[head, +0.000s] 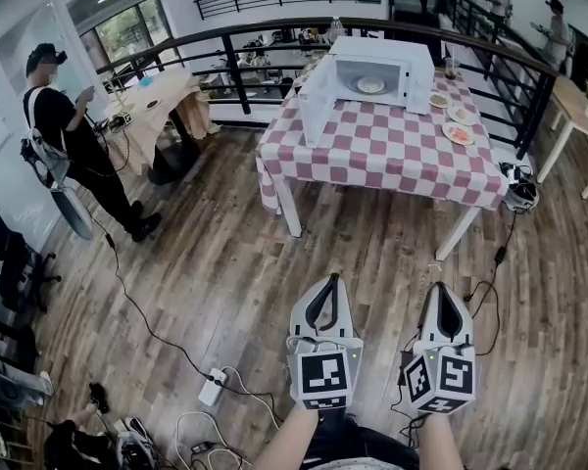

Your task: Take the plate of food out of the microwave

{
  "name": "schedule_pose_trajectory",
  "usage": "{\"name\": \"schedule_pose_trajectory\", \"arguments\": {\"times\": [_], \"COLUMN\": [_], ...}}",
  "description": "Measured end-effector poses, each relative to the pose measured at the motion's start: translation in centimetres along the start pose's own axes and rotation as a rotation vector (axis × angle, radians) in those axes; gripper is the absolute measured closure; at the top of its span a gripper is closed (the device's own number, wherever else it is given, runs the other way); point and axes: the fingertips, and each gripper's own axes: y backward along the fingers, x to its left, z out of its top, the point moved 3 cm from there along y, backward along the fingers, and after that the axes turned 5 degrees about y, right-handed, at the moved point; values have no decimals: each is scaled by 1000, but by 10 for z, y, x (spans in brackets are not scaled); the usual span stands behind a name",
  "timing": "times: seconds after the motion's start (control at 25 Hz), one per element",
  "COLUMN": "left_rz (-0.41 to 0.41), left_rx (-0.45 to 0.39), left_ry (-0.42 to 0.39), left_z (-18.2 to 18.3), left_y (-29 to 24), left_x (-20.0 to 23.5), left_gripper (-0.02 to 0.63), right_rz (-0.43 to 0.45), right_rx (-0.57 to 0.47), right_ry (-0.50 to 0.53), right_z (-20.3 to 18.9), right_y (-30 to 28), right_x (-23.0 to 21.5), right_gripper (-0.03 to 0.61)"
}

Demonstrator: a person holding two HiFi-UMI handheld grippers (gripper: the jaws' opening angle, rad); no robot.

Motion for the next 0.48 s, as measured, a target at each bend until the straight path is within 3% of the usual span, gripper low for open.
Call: {"name": "schedule_pose_trajectory", "arguments": {"times": [0.48], "left_rz": [-45], "left_rx": [13], "left_ry": [7], "left_z": [5], "left_y": [-89], "left_x": [29], "left_gripper": [603], "right_rz": [-40], "right_rx": [11], "right_ry": [9], "right_z": [7], "right_y": [-84], "right_x": [1], "right_gripper": [583]}}
